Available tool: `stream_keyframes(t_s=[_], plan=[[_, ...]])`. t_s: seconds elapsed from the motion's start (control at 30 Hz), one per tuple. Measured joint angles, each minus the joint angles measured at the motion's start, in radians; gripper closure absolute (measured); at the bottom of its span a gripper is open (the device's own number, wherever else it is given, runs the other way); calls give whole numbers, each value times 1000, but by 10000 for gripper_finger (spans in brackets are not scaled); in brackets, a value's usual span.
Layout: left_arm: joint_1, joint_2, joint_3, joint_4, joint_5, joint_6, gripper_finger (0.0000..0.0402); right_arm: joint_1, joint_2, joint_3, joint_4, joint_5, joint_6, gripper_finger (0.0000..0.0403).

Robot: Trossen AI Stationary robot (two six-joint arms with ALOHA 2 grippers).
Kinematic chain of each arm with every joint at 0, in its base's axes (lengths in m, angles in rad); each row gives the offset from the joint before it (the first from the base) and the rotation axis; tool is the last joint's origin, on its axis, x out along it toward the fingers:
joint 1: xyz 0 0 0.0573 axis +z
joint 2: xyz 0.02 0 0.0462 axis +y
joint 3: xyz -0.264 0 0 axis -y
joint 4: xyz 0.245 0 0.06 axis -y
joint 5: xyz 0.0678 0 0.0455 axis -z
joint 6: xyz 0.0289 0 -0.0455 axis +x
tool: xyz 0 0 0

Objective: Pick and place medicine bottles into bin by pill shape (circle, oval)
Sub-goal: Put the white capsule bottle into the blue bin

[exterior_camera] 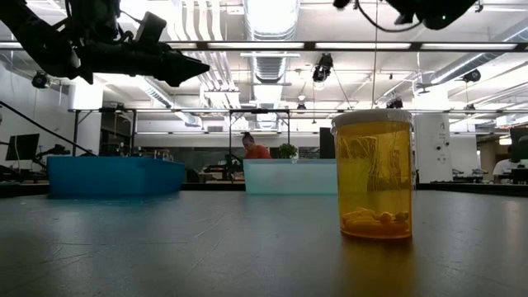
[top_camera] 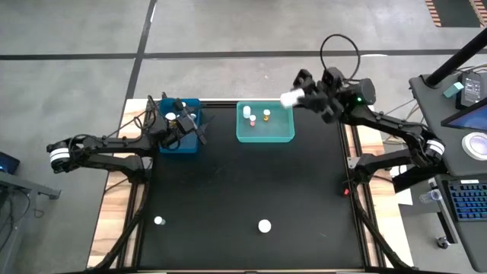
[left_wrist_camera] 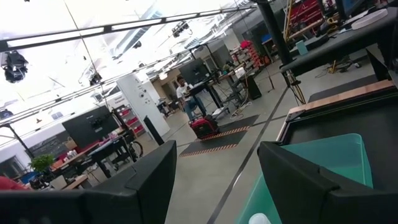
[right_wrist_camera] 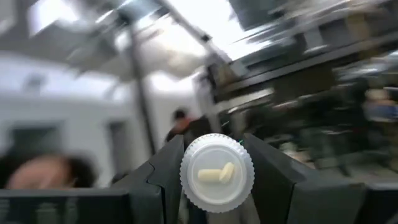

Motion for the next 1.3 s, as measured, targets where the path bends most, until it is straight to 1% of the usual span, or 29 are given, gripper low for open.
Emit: stream_keyframes(t_s=[0.13,0.2,0.27,0.3,0.33,0.37,0.47,0.53,0.6,0.63,0.7,0.8,0.87,1.07,1.2,1.3], plan=[[0,0,0,0,0,0,187,61,-4,31,16,-182,-96,264],[0,0,0,0,0,0,187,86,-4,47,16,-236,-113,264],[0,0,0,0,0,0,187,108,-3,57,16,-249,-133,264],[0,0,0,0,0,0,187,118,-3,59,15,-221,-147,264],[0,0,0,0,0,0,187,128,-3,59,15,-170,-163,264],[0,0,0,0,0,0,187,133,-5,59,14,-103,-178,264],[0,0,0,0,0,0,187,136,-9,59,21,149,-230,264],[0,0,0,-1,0,0,187,143,-8,58,75,278,-265,264],[0,0,0,-1,0,0,187,152,0,56,195,353,-280,264],[0,0,0,-1,0,0,187,159,9,55,266,376,-284,264],[0,0,0,-1,0,0,187,170,33,59,378,388,-275,264],[0,0,0,-1,0,0,187,171,57,68,475,396,-225,264],[0,0,0,-1,0,-1,187,174,54,77,465,441,-229,264],[0,0,0,-1,0,-1,187,174,65,86,461,476,-199,264],[0,0,0,-1,0,-2,187,174,65,86,456,533,-160,264],[0,0,0,-1,0,-2,187,173,64,86,456,527,-132,264]])
